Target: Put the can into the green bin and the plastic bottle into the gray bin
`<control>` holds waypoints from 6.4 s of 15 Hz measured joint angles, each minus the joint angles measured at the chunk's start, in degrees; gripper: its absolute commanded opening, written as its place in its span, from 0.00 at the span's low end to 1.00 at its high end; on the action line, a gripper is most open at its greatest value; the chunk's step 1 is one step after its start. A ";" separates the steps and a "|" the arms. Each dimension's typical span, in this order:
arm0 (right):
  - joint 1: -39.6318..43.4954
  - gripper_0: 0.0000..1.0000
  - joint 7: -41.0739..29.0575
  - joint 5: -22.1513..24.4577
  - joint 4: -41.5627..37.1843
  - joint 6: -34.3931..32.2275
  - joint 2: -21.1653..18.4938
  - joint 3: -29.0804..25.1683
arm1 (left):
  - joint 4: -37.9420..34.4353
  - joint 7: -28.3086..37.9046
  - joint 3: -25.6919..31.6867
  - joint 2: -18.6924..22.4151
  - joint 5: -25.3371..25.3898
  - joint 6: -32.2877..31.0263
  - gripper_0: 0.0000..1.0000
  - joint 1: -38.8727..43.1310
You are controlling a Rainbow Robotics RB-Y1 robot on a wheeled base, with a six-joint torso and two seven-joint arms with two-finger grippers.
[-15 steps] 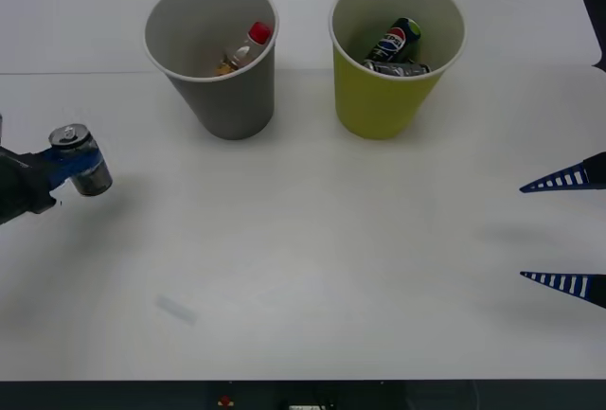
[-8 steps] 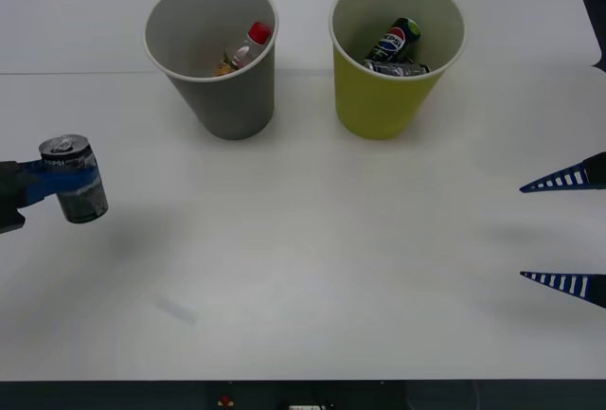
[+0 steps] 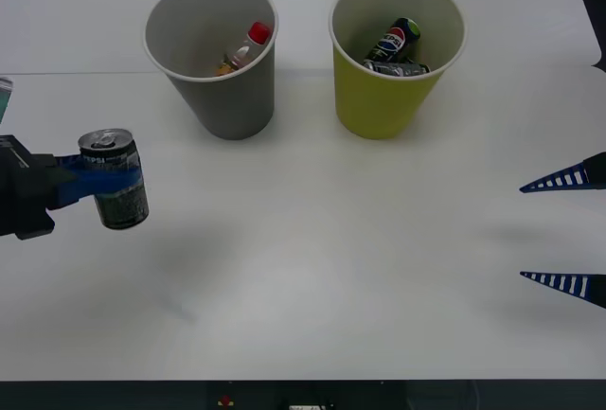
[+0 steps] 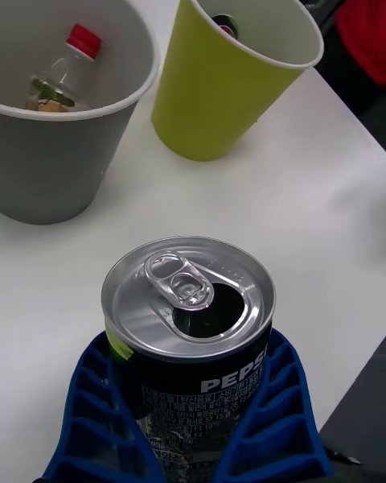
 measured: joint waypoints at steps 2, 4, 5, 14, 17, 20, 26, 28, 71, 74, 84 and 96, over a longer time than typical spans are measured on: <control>0.00 1.00 0.00 0.00 0.00 0.00 0.00 0.00 | -0.63 0.20 -2.78 0.65 -2.61 -0.05 0.00 -3.09; 0.00 1.00 0.00 0.00 0.00 0.00 0.00 0.00 | -0.66 0.68 -6.00 1.27 -4.81 -0.34 0.00 -6.78; 0.00 1.00 0.00 0.00 0.00 0.00 0.00 0.00 | -0.73 2.16 -7.66 1.58 -5.62 -1.48 0.00 -9.29; 0.00 1.00 0.00 0.00 0.00 0.00 0.00 0.00 | 1.38 4.26 -19.71 1.65 -10.08 -12.18 0.00 -29.29; 0.00 1.00 0.00 0.00 0.00 0.00 0.00 0.00 | 6.83 4.58 -25.73 1.11 -11.45 -11.69 0.00 -36.76; 0.00 1.00 0.00 0.00 0.00 0.00 0.00 0.00 | 9.74 10.16 -32.70 0.10 -17.31 -8.47 0.00 -43.73; 0.00 1.00 0.00 0.00 0.00 0.00 0.00 0.00 | 29.71 10.45 -39.15 -7.36 -21.59 -6.10 0.00 -60.10; 0.00 1.00 0.00 0.00 0.00 0.00 0.00 0.00 | 35.90 10.50 -41.50 -9.61 -24.36 -4.29 0.00 -65.16; 0.00 1.00 0.00 0.00 0.00 0.00 0.00 0.00 | 19.93 -31.39 -20.04 2.07 -3.99 -7.05 1.00 -32.46; 0.00 1.00 -0.01 0.00 0.00 0.00 0.00 0.00 | 16.82 -38.12 -15.71 5.05 0.54 -7.04 1.00 -23.93; 0.00 1.00 0.00 0.00 0.00 0.00 0.00 0.00 | 14.36 -55.08 -4.83 13.77 11.82 -0.77 1.00 2.97; 0.00 1.00 0.00 0.00 0.00 0.00 0.00 0.00 | 14.46 -57.80 1.74 16.00 14.96 -0.72 1.00 13.14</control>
